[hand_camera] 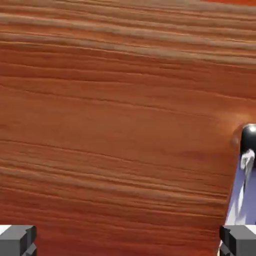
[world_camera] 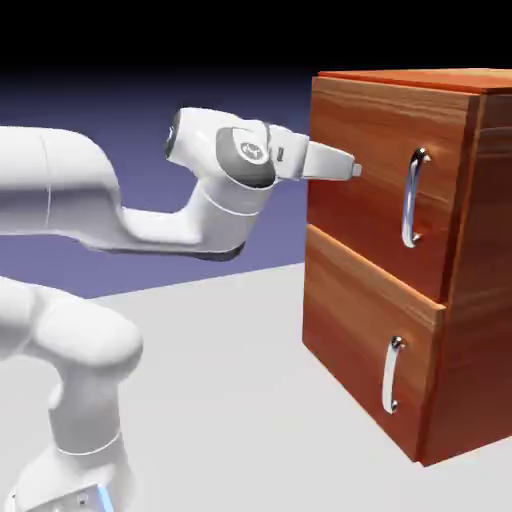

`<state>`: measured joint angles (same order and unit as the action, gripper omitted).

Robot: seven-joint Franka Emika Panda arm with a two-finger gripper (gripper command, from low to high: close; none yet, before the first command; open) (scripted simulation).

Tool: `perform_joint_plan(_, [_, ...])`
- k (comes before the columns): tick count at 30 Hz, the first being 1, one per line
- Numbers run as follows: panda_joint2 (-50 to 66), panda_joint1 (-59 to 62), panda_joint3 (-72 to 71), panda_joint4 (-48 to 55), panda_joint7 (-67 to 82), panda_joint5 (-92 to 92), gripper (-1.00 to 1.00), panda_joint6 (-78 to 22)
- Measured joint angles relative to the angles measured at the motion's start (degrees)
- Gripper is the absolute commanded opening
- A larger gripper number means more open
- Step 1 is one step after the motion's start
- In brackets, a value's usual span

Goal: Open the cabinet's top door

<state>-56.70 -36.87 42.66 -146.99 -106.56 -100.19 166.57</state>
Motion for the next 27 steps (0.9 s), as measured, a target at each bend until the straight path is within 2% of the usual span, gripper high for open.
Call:
perform_joint_plan(19, [-11.36,-17.10,20.16,6.62,-30.29,-47.34,0.00,-3.52])
perform_joint_plan(25, [-10.17,-26.10,24.64,12.85,-31.82,-51.03,0.00,-5.58])
perform_joint_plan(26, [-9.84,-27.76,25.37,14.04,-31.88,-51.38,-1.00,-5.96])
perform_joint_plan(27, [-9.84,-27.76,25.37,14.04,-31.88,-51.38,-1.00,-5.96])
